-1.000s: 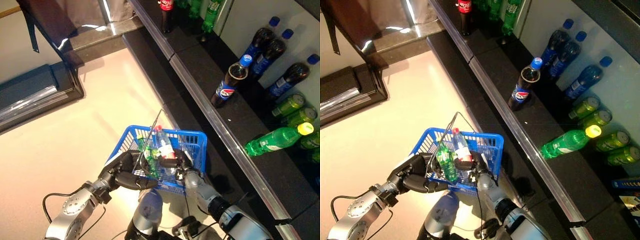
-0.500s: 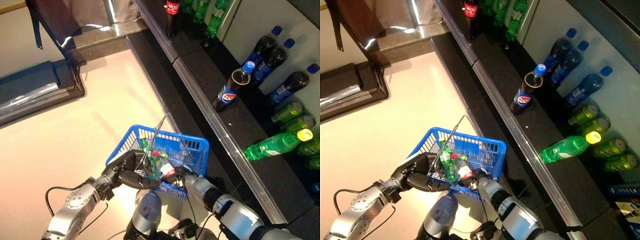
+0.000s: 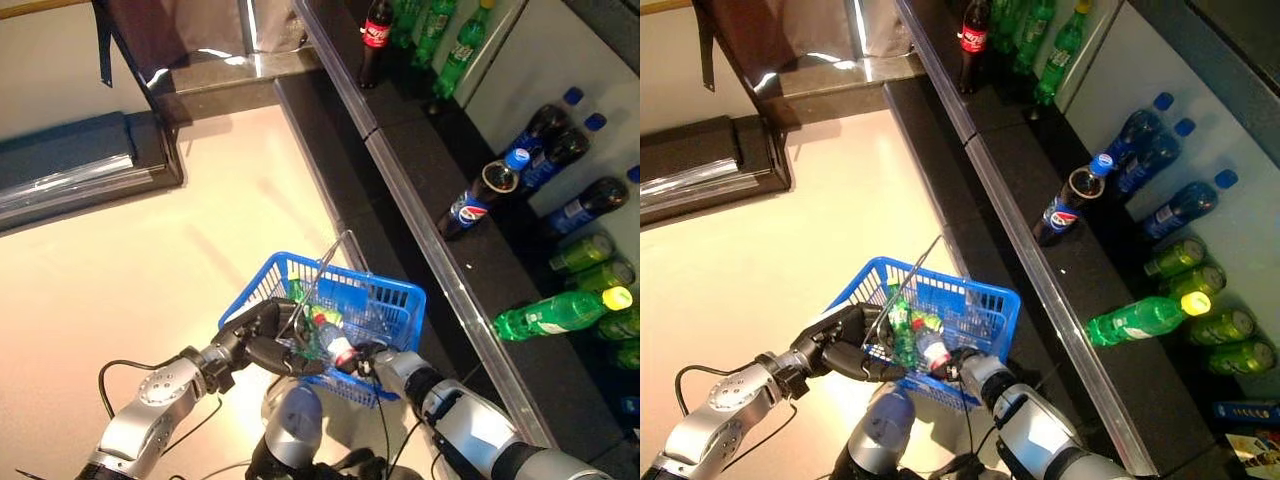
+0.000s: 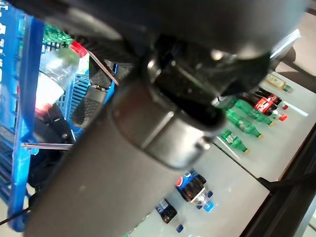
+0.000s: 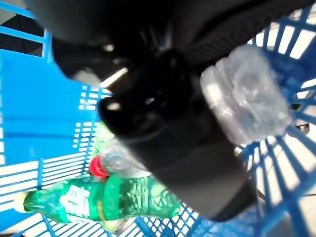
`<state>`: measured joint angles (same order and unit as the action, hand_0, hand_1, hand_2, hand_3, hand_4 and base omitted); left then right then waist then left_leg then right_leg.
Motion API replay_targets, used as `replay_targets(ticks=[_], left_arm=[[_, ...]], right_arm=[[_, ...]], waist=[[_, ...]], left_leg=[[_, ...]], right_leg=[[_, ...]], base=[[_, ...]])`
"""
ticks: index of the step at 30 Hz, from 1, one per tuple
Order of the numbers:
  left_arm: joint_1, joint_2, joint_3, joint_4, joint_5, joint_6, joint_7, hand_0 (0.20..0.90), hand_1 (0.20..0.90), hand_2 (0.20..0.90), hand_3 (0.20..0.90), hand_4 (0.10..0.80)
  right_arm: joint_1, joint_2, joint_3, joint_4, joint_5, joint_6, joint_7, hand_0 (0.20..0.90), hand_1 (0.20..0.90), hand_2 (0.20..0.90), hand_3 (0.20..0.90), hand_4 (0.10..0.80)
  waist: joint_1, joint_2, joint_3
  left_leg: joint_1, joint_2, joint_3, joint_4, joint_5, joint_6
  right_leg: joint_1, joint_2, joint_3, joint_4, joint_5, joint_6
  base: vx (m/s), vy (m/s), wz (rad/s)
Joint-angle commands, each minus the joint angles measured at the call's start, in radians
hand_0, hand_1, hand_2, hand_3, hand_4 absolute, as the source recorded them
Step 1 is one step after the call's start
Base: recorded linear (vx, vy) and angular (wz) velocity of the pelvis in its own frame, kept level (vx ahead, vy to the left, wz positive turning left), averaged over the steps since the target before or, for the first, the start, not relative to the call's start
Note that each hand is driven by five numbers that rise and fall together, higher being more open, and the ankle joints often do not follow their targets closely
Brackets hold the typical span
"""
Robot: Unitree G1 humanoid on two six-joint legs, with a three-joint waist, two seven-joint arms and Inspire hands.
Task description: Pick up the drink and place into the basket.
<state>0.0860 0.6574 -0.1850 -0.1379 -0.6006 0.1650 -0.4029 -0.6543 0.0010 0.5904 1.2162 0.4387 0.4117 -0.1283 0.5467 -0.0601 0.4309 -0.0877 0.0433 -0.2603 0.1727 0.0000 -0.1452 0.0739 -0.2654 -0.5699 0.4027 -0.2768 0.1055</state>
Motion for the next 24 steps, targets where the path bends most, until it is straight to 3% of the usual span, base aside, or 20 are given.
replay_targets(ticks=[1, 10, 12, 13, 16, 18, 20, 21, 24], left_arm=[[-0.165, -0.138, 0.138, -0.416, -0.336, -0.25, -0.08, 0.3, 0.3, 0.3, 0.2, 0.1], [-0.165, -0.116, 0.161, -0.371, -0.333, -0.256, -0.089, 0.3, 0.3, 0.3, 0.2, 0.1], [-0.157, -0.108, 0.173, -0.346, -0.339, -0.269, -0.094, 0.3, 0.3, 0.3, 0.2, 0.1], [-0.137, -0.106, 0.187, -0.316, -0.329, -0.295, -0.107, 0.3, 0.3, 0.3, 0.2, 0.1], [-0.127, -0.109, 0.19, -0.307, -0.323, -0.306, -0.109, 0.3, 0.3, 0.3, 0.2, 0.1], [-0.084, -0.131, 0.201, -0.271, -0.276, -0.352, -0.108, 0.3, 0.3, 0.3, 0.2, 0.1], [-0.083, -0.132, 0.201, -0.271, -0.275, -0.352, -0.108, 0.3, 0.3, 0.3, 0.2, 0.1], [-0.049, -0.154, 0.201, -0.236, -0.25, -0.376, -0.094, 0.3, 0.3, 0.3, 0.2, 0.1], [-0.032, -0.168, 0.203, -0.194, -0.263, -0.379, -0.081, 0.3, 0.3, 0.3, 0.2, 0.1]], right_arm=[[0.119, 0.013, 0.01, 0.037, 0.108, -0.02, -0.003, 0.9, 0.9, 0.9, 0.9, 0.8], [0.105, -0.025, -0.008, -0.083, 0.167, -0.121, -0.078, 0.9, 0.9, 0.9, 0.9, 0.8], [0.108, -0.052, -0.005, -0.183, 0.179, -0.139, -0.114, 0.9, 0.9, 0.9, 0.9, 0.8], [0.133, -0.088, 0.008, -0.352, 0.189, -0.122, -0.17, 0.9, 0.9, 0.9, 0.9, 0.8], [0.15, -0.108, 0.01, -0.428, 0.188, -0.116, -0.186, 0.9, 0.9, 0.9, 0.9, 0.8], [0.209, -0.161, 0.023, -0.656, 0.153, -0.095, -0.228, 0.9, 0.9, 0.9, 0.9, 0.8], [0.211, -0.161, 0.023, -0.658, 0.154, -0.094, -0.229, 0.9, 0.9, 0.9, 0.9, 0.8], [0.26, -0.194, -0.007, -0.822, 0.121, -0.162, -0.246, 0.9, 0.9, 0.9, 0.9, 0.8], [0.286, -0.205, -0.028, -0.896, 0.085, -0.186, -0.238, 0.9, 0.9, 0.9, 0.9, 0.8]], waist=[[0.016, 0.033, -0.084], [0.003, 0.006, -0.082], [-0.007, -0.003, -0.079], [-0.024, -0.017, -0.079], [-0.034, -0.02, -0.08], [-0.063, -0.035, -0.087], [-0.063, -0.035, -0.088], [-0.088, -0.04, -0.091], [-0.101, -0.039, -0.095]], left_leg=[[-0.068, -0.051, 0.022, 0.08, 0.009, 0.056], [-0.063, -0.042, 0.032, 0.077, 0.007, 0.057], [-0.061, -0.036, 0.04, 0.075, 0.006, 0.058], [-0.059, -0.031, 0.049, 0.069, 0.007, 0.059], [-0.068, -0.034, 0.053, 0.065, 0.033, 0.064], [-0.06, -0.027, 0.068, 0.049, 0.037, 0.068], [-0.06, -0.027, 0.068, 0.048, 0.037, 0.068], [-0.059, -0.022, 0.083, 0.042, 0.041, 0.072], [-0.057, -0.02, 0.089, 0.038, 0.041, 0.074]], right_leg=[[0.098, 0.094, 0.041, -0.176, 0.157, -0.064], [0.099, 0.105, 0.052, -0.181, 0.165, -0.061], [0.097, 0.107, 0.056, -0.18, 0.167, -0.06], [0.092, 0.11, 0.062, -0.184, 0.173, -0.057], [0.083, 0.106, 0.052, -0.19, 0.195, -0.061], [0.075, 0.111, 0.07, -0.195, 0.199, -0.059], [0.075, 0.111, 0.07, -0.195, 0.199, -0.059], [0.07, 0.113, 0.084, -0.199, 0.203, -0.058], [0.064, 0.112, 0.09, -0.196, 0.202, -0.057]], base=[[0.0, 0.0, 0.0], [0.006, -0.019, 0.02], [-0.018, -0.019, -0.04], [-0.097, 0.029, -0.09], [-0.069, 0.023, -0.08], [-0.026, 0.003, -0.1], [-0.019, 0.001, -0.24], [-0.04, 0.0, -0.37], [-0.024, 0.005, -0.23]])
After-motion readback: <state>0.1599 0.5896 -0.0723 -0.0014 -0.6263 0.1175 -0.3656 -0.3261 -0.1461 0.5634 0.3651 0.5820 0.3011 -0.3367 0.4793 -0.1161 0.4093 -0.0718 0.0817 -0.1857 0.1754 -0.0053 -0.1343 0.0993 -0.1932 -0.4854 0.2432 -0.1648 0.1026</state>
